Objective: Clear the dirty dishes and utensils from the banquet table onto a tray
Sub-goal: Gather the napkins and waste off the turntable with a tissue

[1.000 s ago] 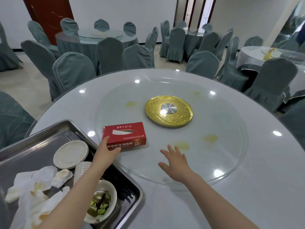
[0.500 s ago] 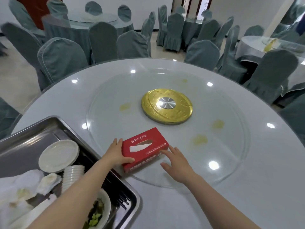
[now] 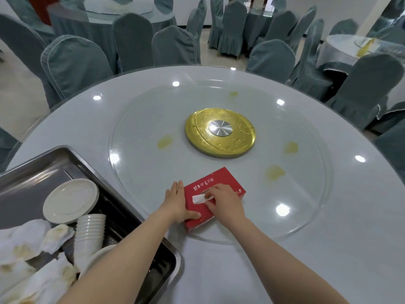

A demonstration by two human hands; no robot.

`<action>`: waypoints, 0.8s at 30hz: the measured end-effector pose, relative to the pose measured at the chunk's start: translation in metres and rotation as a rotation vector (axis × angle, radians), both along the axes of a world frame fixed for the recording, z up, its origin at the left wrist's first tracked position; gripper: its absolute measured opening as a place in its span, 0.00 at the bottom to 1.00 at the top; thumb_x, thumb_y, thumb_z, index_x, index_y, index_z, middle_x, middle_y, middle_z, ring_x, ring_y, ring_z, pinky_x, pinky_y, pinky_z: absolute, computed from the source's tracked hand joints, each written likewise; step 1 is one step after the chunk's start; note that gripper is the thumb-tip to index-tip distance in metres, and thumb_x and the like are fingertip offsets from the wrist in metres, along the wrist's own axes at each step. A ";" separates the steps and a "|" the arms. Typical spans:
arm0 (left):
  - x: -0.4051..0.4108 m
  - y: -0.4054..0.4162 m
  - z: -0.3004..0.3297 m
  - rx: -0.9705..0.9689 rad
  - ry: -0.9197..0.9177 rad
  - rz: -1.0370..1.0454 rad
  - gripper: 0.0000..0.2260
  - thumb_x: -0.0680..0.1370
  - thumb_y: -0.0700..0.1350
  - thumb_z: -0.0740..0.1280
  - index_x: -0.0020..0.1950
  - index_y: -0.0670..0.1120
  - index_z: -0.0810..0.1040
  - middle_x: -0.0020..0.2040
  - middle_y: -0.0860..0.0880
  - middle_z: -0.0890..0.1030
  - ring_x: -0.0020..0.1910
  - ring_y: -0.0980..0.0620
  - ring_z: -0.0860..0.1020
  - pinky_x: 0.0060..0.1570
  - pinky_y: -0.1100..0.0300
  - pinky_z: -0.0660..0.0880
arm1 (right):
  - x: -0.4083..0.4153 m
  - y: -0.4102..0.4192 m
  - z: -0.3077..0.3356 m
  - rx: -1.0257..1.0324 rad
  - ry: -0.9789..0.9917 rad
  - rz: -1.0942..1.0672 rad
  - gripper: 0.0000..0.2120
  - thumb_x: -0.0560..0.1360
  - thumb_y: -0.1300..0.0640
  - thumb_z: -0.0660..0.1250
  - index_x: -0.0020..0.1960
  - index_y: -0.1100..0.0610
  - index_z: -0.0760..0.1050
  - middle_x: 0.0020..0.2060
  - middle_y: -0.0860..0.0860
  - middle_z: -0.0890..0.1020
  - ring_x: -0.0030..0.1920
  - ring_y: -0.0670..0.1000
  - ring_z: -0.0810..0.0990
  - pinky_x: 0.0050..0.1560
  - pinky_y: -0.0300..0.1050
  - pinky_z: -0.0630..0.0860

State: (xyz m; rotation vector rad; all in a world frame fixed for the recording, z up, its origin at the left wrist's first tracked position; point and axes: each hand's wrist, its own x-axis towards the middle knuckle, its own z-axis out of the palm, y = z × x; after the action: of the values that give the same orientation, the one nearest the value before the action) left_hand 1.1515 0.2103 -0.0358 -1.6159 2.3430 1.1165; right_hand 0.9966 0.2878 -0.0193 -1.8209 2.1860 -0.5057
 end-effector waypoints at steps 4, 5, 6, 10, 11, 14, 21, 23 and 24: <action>-0.004 -0.003 -0.001 0.009 -0.026 -0.033 0.59 0.67 0.60 0.76 0.78 0.44 0.35 0.79 0.46 0.38 0.78 0.43 0.41 0.76 0.48 0.48 | -0.003 0.001 -0.002 -0.005 -0.003 -0.049 0.10 0.74 0.52 0.69 0.54 0.52 0.78 0.53 0.48 0.78 0.56 0.51 0.73 0.54 0.45 0.70; -0.004 -0.003 -0.002 0.004 -0.029 -0.037 0.59 0.67 0.60 0.76 0.78 0.44 0.35 0.79 0.46 0.39 0.78 0.44 0.41 0.76 0.48 0.48 | -0.004 0.001 -0.003 -0.002 0.000 -0.052 0.11 0.74 0.52 0.68 0.56 0.51 0.77 0.54 0.48 0.78 0.56 0.52 0.73 0.54 0.46 0.70; -0.005 -0.003 -0.002 -0.002 -0.032 -0.040 0.59 0.67 0.60 0.76 0.78 0.44 0.35 0.79 0.46 0.39 0.78 0.44 0.42 0.76 0.48 0.48 | -0.005 0.000 -0.002 0.007 0.007 -0.054 0.12 0.75 0.51 0.67 0.57 0.51 0.76 0.54 0.48 0.78 0.56 0.52 0.73 0.55 0.47 0.70; -0.002 -0.004 -0.001 -0.010 -0.021 -0.055 0.59 0.67 0.60 0.76 0.78 0.44 0.34 0.79 0.46 0.39 0.78 0.45 0.41 0.76 0.49 0.48 | -0.004 -0.010 0.002 0.051 0.036 -0.073 0.11 0.75 0.50 0.67 0.57 0.49 0.77 0.55 0.49 0.76 0.56 0.52 0.71 0.56 0.49 0.70; 0.000 -0.005 -0.001 -0.006 -0.015 -0.058 0.59 0.67 0.60 0.76 0.77 0.44 0.34 0.79 0.46 0.39 0.78 0.46 0.41 0.76 0.49 0.48 | -0.003 -0.013 0.003 0.059 0.036 -0.074 0.11 0.75 0.50 0.67 0.57 0.49 0.77 0.55 0.49 0.76 0.57 0.52 0.70 0.56 0.49 0.70; 0.004 -0.006 -0.001 -0.002 -0.008 -0.061 0.59 0.67 0.60 0.76 0.77 0.44 0.34 0.79 0.46 0.38 0.78 0.46 0.41 0.76 0.49 0.48 | 0.002 -0.018 0.003 0.072 0.034 -0.071 0.09 0.75 0.51 0.68 0.55 0.49 0.78 0.54 0.49 0.75 0.57 0.53 0.70 0.54 0.49 0.69; 0.011 -0.013 0.001 0.009 0.001 -0.072 0.59 0.66 0.60 0.76 0.77 0.44 0.34 0.79 0.47 0.38 0.78 0.47 0.40 0.76 0.49 0.48 | 0.010 -0.025 0.000 0.057 0.026 -0.045 0.04 0.75 0.53 0.67 0.47 0.52 0.79 0.48 0.48 0.75 0.52 0.51 0.71 0.48 0.47 0.67; 0.013 -0.015 0.001 0.015 0.002 -0.073 0.59 0.67 0.59 0.76 0.77 0.44 0.34 0.79 0.47 0.37 0.78 0.47 0.40 0.76 0.49 0.48 | 0.008 -0.023 0.000 0.003 -0.085 -0.070 0.03 0.75 0.56 0.67 0.45 0.54 0.79 0.45 0.49 0.76 0.49 0.51 0.72 0.48 0.47 0.69; 0.014 -0.016 0.002 0.016 0.001 -0.077 0.59 0.67 0.59 0.76 0.77 0.44 0.34 0.79 0.46 0.37 0.78 0.46 0.40 0.76 0.49 0.48 | 0.007 -0.022 0.001 -0.032 -0.172 -0.100 0.03 0.75 0.58 0.66 0.44 0.55 0.78 0.44 0.48 0.76 0.47 0.49 0.73 0.46 0.45 0.69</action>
State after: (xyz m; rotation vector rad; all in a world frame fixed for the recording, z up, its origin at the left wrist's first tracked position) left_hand 1.1651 0.1939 -0.0338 -1.5062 2.3683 1.1178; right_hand 1.0035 0.2654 -0.0188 -1.6237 2.1707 -0.6951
